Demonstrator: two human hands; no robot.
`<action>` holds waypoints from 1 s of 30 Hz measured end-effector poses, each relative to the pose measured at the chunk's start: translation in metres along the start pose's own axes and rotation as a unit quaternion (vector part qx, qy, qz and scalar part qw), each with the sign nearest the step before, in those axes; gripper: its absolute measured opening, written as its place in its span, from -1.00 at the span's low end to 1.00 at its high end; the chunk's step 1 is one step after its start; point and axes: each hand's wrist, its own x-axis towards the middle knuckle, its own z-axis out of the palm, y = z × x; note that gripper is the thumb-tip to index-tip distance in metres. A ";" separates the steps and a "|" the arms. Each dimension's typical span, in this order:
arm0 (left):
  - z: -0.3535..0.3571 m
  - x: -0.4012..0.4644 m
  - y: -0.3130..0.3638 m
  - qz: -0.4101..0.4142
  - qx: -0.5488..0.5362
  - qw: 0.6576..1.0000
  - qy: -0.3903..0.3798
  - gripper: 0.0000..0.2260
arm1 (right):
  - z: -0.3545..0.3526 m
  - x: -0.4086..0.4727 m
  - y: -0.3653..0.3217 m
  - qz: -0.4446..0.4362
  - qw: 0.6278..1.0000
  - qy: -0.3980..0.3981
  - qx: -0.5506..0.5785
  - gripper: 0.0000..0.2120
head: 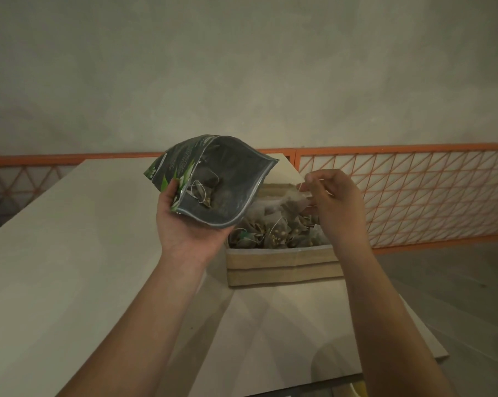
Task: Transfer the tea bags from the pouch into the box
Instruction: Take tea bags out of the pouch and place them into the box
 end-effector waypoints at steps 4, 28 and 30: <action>0.000 0.000 0.000 -0.003 0.000 1.000 -0.006 -0.54 | -0.002 -0.002 0.011 -0.030 0.999 0.014 -0.030 -0.91; -0.005 -0.001 0.005 -0.010 0.011 1.000 -0.011 -0.53 | 0.018 -0.002 0.022 -0.047 0.940 -0.144 -0.306 -0.78; -0.004 -0.001 0.005 -0.009 0.007 1.000 -0.010 -0.54 | 0.018 -0.003 0.025 -0.036 0.927 -0.171 -0.332 -0.66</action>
